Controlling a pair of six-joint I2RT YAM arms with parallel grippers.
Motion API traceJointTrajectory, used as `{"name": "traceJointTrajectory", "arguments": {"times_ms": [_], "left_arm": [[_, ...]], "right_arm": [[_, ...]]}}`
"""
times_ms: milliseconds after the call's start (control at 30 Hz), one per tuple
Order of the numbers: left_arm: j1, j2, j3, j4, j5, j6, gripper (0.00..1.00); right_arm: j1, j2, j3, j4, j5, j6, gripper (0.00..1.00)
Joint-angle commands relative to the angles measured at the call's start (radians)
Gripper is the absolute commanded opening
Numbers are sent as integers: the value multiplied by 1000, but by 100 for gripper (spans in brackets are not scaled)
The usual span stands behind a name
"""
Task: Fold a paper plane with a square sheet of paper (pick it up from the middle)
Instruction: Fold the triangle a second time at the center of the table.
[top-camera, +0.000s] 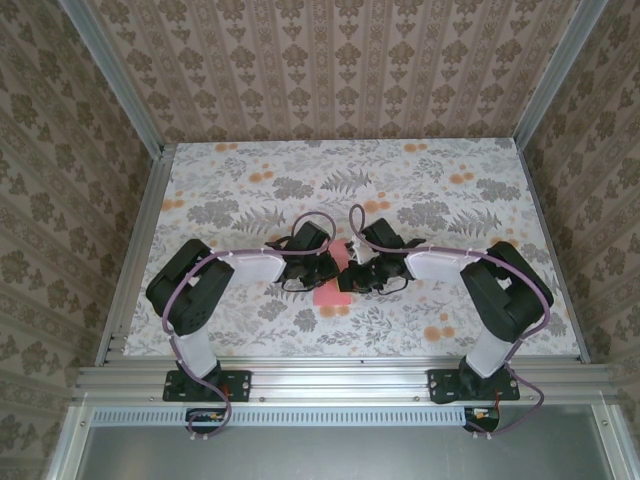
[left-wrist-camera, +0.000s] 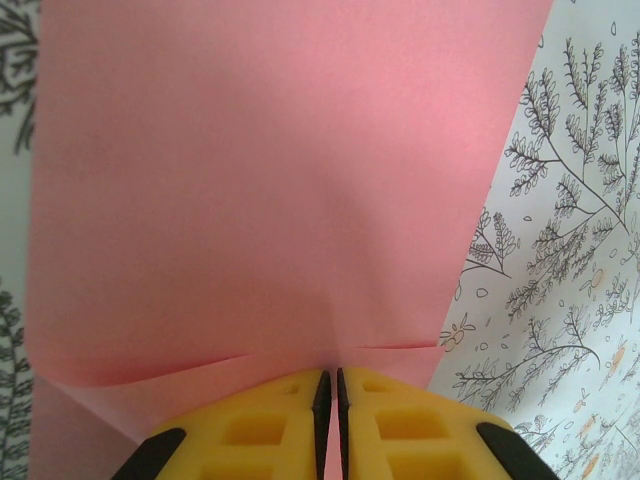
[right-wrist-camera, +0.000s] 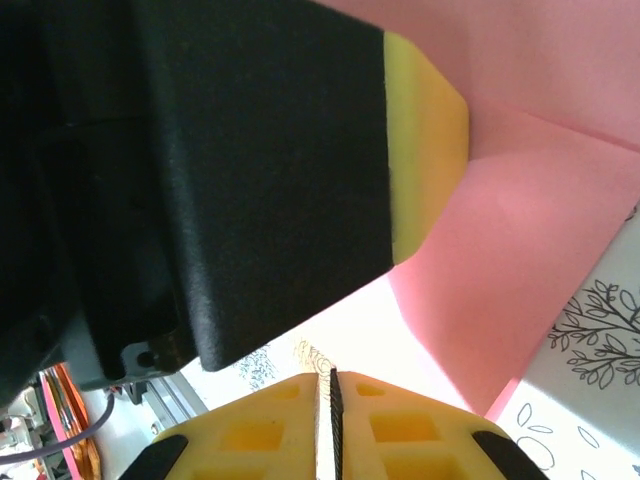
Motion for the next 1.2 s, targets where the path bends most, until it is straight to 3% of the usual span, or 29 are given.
{"name": "traceJointTrajectory", "arguments": {"times_ms": [0, 233, 600, 1167], "left_arm": [[4, 20, -35, -75, -32, 6, 15], [4, 18, -34, -80, -32, 9, 15], [5, 17, -33, -88, -33, 11, 15], [6, 20, -35, -94, -36, 13, 15]], "right_arm": [[10, 47, 26, -79, 19, -34, 14], [10, 112, 16, -137, 49, -49, 13], [7, 71, 18, -213, 79, -73, 13], [-29, 33, -98, -142, 2, -28, 14]]}}
